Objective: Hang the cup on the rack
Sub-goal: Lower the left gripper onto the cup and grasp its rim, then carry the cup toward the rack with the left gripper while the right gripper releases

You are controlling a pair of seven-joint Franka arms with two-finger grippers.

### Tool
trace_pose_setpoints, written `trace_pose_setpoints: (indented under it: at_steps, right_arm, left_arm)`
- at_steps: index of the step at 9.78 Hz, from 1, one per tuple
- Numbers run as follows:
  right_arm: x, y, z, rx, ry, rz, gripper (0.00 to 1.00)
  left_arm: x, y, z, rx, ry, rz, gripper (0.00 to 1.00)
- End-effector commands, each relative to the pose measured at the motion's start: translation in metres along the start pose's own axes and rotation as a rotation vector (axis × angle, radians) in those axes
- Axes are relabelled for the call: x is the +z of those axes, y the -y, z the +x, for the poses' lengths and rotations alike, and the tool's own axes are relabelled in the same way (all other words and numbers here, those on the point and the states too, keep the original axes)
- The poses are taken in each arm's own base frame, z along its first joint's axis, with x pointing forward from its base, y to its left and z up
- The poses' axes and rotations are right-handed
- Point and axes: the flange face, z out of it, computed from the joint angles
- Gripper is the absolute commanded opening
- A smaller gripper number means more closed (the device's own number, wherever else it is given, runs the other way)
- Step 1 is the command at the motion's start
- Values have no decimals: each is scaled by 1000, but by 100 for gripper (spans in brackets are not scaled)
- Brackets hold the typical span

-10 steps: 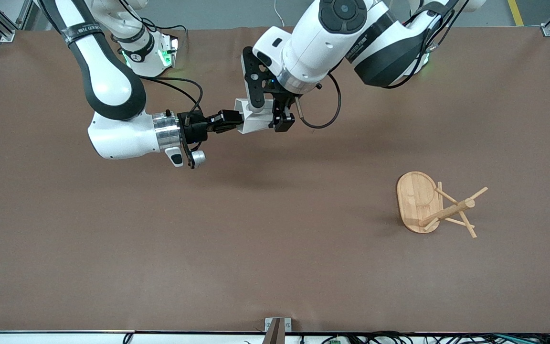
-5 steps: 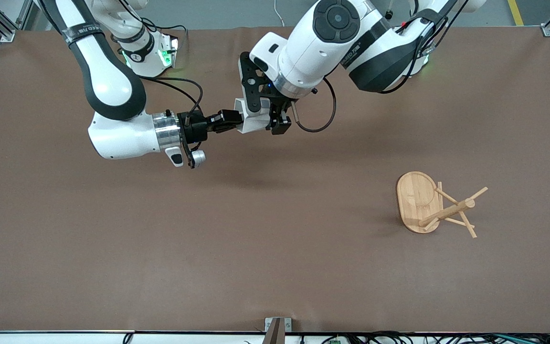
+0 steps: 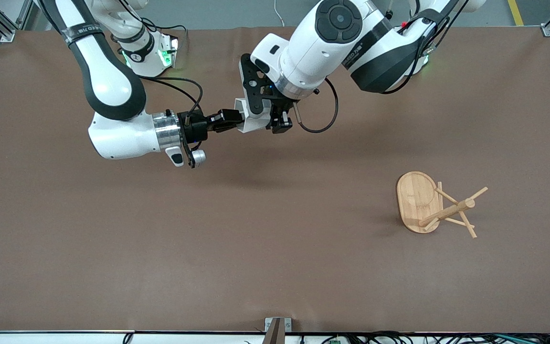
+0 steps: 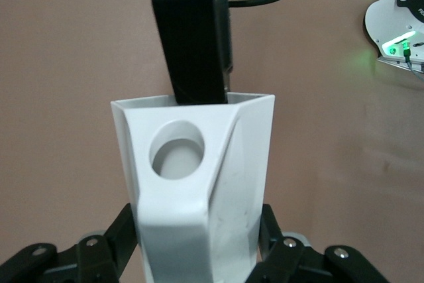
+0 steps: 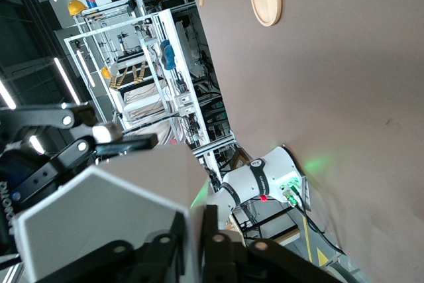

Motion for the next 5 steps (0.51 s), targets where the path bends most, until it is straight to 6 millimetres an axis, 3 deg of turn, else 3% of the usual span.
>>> trace_pose_setpoints:
  at_steps: [1,4,5]
  right_arm:
    - [1,10,-7,-3,0,19,100]
    - [-3,10,-6,-3,-1,23,100]
    - [-15,14,-5,-7,-8,33,100]
  left_arm:
    - [-5,7,-14,-30,36,-1,1]
    - [-42,33,-47,-102,63,19,1]
    - [-52,47,-61,-133,66,24,1]
